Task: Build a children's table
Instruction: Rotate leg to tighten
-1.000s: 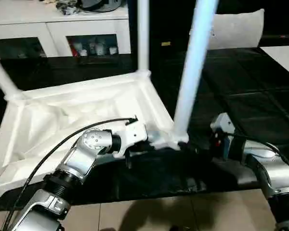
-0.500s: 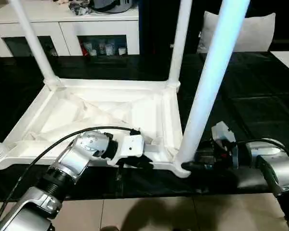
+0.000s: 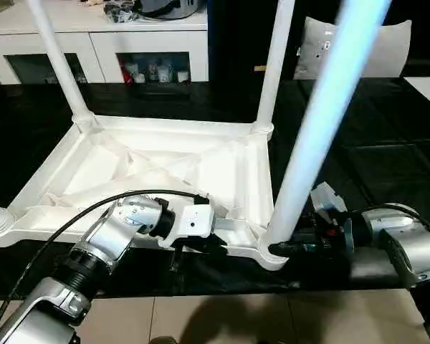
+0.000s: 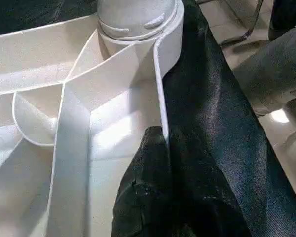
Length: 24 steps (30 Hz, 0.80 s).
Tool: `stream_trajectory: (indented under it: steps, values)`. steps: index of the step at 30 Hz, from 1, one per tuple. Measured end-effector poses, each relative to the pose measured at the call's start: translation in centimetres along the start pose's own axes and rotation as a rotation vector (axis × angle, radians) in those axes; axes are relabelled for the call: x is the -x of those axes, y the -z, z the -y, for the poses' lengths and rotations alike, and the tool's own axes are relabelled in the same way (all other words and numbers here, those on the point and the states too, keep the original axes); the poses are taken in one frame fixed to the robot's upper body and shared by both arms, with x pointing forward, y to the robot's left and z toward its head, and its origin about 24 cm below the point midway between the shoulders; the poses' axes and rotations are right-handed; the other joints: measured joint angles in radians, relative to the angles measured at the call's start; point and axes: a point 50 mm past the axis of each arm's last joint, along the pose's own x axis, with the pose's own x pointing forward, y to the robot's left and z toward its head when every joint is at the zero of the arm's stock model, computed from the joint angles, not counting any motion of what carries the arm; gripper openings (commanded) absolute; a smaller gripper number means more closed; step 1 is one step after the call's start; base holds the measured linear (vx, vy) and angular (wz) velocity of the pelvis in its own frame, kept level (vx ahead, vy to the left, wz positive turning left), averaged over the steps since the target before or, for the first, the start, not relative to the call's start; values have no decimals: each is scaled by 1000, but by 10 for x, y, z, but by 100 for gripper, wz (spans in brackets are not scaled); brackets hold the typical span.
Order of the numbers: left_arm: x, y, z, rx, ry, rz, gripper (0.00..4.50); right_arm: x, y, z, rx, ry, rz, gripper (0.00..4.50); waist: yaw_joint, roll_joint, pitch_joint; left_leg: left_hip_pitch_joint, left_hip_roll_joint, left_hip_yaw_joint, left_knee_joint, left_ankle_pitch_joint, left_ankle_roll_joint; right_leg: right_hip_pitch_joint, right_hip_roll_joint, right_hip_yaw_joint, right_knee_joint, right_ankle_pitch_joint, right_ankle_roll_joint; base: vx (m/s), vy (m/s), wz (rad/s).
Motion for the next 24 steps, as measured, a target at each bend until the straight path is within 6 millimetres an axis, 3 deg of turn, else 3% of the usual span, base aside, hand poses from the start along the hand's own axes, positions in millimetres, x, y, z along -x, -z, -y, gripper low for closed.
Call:
stream_trajectory:
  steps: [8, 11, 14, 16, 18, 20, 21, 23, 24]
  values:
    - [1, 3, -1, 124, -95, 10, 0, -12, 3, 1, -67, 131, 76, 202, -10, 0, 0, 4, 0, 0, 0, 0, -2, 2, 0, 0, 1, 0, 0, 0, 0, 0]
    - [-1, 5, -5, 203, -192, -10, 0, -23, 3, 10, -97, 281, 114, 201, -35, -1, 0, 9, -2, 1, 0, 2, -4, 6, 1, -1, -1, 0, 0, 0, 0, 0]
    - [-9, 3, -10, 273, -300, -11, 0, -32, 1, 21, -149, 462, 154, 199, -72, -2, 0, 9, -1, 0, 3, 2, -4, 9, 1, -7, -9, 0, 0, 0, 0, 0]
    - [-17, 0, -16, 333, -392, -9, 0, -42, -3, 32, -192, 606, 185, 198, -100, -1, 0, 8, 0, -1, 3, 1, -3, 11, 0, -15, -21, 0, 1, 0, 0, 0]
    - [-27, -4, -19, 381, -458, 2, 0, -48, -5, 39, -234, 728, 207, 198, -122, 0, 0, 6, 4, -6, 2, 1, -3, 20, -2, -34, -40, 0, 1, 0, 0, 0]
    - [-34, -9, -24, 397, -513, -7, 0, -55, -10, 46, -258, 816, 213, 198, -141, 1, 0, 2, 8, -6, 2, 1, -3, 22, -2, -38, -50, 0, 1, 0, 0, 0]
    - [-38, -12, -26, 404, -538, -12, 0, -58, -12, 49, -279, 863, 225, 198, -147, 1, 0, 1, 8, -6, 2, 1, -2, 22, -2, -38, -52, 0, 1, 0, 0, 0]
    - [-42, -14, -28, 403, -557, -15, 0, -60, -13, 51, -272, 895, 236, 268, -148, 0, 0, 0, 6, -5, 2, 0, 0, 21, -3, -36, -52, 0, 1, 0, 0, 0]
    - [-42, -15, -28, 402, -558, -14, 0, -60, -12, 51, -264, 896, 245, 268, -147, 1, 0, 0, 5, -5, 1, -1, 0, 20, -3, -34, -50, 0, 0, 0, 0, 0]
